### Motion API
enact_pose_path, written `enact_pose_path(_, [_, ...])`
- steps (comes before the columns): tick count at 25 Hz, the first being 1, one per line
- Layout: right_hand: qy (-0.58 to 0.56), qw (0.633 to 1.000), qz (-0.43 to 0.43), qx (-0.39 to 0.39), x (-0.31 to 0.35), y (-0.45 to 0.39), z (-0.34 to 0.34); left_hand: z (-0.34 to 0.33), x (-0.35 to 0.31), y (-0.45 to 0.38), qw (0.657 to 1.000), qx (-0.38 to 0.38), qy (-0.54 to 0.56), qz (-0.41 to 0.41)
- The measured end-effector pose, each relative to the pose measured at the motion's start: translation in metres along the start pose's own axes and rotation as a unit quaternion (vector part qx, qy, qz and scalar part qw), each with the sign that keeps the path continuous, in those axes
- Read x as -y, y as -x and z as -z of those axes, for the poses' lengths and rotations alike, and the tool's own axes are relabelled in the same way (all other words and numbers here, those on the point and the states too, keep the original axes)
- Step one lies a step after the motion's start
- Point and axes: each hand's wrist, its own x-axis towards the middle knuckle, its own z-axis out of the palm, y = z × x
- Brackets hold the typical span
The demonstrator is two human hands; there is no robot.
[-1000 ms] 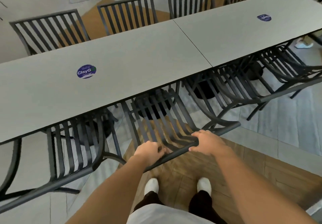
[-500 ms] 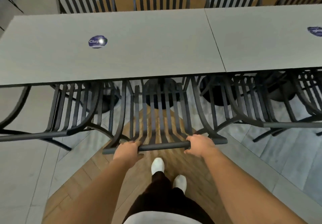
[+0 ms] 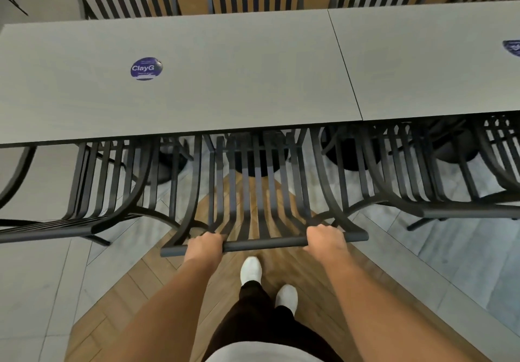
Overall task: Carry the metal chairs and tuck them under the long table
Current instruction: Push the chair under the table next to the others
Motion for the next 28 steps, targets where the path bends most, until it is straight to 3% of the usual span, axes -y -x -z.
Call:
enact_pose_path(19, [0.002, 1.000, -0.026, 0.018, -0.021, -0.060, 0.045, 0.038, -0.014, -0.058, 1.000, -0.018, 0.010, -0.020])
enact_pose_path(23, [-0.033, 0.998, -0.031, 0.047, -0.022, -0.061, 0.049, 0.044, -0.012, -0.063, 0.999, 0.025, 0.041, -0.025])
enact_pose_path(28, [-0.106, 0.990, -0.036, 0.082, -0.023, -0.050, 0.062, 0.066, -0.012, -0.063, 0.979, 0.139, 0.140, -0.053])
